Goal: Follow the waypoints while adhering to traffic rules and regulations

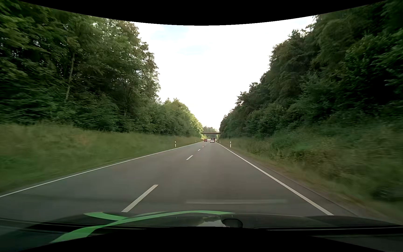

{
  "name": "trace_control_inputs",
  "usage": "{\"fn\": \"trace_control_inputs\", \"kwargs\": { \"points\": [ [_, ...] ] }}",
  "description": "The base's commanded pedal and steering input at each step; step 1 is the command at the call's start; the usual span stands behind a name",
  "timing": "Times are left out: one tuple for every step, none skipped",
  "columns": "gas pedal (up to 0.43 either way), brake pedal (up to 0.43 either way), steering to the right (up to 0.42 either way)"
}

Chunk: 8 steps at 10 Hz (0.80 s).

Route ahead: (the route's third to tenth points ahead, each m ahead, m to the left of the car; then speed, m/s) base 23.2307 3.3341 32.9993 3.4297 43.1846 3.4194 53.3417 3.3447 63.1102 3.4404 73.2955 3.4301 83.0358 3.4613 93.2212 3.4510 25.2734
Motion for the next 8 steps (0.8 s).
{"fn": "trace_control_inputs", "kwargs": {
  "points": [
    [0.248,0.000,0.000],
    [0.260,0.000,0.000],
    [0.260,0.000,0.000],
    [0.268,0.000,-0.001],
    [0.268,0.000,0.000],
    [0.268,0.000,0.000],
    [0.268,0.000,0.000],
    [0.260,0.000,0.000]
  ]
}}
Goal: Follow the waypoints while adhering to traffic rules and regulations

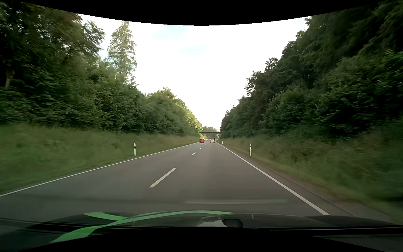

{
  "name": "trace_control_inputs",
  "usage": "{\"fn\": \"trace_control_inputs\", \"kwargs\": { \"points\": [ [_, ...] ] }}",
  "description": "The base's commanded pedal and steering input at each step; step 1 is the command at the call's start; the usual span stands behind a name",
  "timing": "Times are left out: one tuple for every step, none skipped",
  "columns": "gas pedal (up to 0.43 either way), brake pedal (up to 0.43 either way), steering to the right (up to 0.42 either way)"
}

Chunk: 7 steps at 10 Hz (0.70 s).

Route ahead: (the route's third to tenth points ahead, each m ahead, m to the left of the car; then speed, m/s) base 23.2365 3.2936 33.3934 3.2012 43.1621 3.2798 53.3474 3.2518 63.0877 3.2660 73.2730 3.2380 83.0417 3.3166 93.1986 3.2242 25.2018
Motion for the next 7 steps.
{"fn": "trace_control_inputs", "kwargs": {
  "points": [
    [0.260,0.000,0.000],
    [0.260,0.000,0.000],
    [0.260,0.000,0.000],
    [0.260,0.000,0.000],
    [0.268,0.000,0.000],
    [0.268,0.000,0.000],
    [0.268,0.000,-0.001]
  ]
}}
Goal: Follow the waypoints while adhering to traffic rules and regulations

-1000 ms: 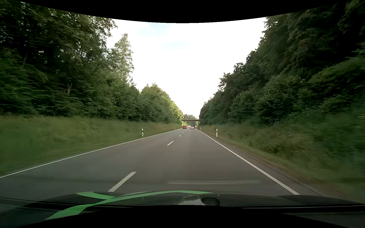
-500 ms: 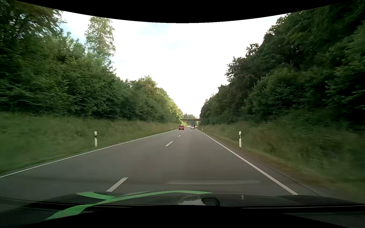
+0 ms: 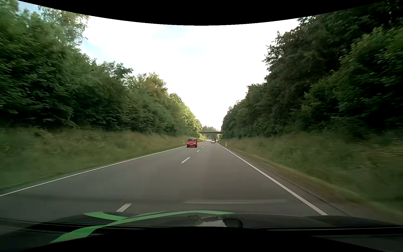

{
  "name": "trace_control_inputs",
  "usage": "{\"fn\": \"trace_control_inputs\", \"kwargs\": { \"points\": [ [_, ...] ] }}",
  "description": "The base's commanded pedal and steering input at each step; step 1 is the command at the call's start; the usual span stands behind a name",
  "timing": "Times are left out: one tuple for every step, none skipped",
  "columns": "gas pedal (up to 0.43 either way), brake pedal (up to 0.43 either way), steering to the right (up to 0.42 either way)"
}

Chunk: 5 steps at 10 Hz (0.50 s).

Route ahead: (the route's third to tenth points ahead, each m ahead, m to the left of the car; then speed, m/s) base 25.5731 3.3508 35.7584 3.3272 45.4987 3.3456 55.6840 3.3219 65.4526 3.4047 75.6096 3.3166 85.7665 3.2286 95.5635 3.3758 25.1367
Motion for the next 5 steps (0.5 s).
{"fn": "trace_control_inputs", "kwargs": {
  "points": [
    [0.268,0.000,-0.001],
    [0.280,0.000,-0.001],
    [0.280,0.000,0.000],
    [0.280,0.000,0.000],
    [0.287,0.000,0.000]
  ]
}}
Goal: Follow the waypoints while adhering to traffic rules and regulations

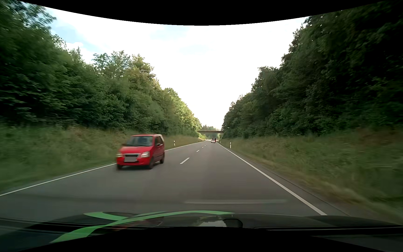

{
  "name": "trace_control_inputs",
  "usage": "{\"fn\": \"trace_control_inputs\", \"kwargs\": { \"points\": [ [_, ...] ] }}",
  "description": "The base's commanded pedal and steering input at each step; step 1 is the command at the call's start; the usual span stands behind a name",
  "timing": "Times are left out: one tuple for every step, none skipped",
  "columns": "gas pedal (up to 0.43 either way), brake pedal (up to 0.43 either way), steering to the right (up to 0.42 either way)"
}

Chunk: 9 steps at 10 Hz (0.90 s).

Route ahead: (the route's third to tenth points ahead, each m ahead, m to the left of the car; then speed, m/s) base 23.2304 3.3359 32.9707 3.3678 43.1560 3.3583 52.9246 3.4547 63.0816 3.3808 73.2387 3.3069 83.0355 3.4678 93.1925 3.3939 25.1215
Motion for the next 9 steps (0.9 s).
{"fn": "trace_control_inputs", "kwargs": {
  "points": [
    [0.287,0.000,0.000],
    [0.287,0.000,0.000],
    [0.287,0.000,0.000],
    [0.280,0.000,0.000],
    [0.260,0.000,0.000],
    [0.240,0.000,0.000],
    [0.228,0.000,0.000],
    [0.228,0.000,0.000],
    [0.228,0.000,0.000]
  ]
}}
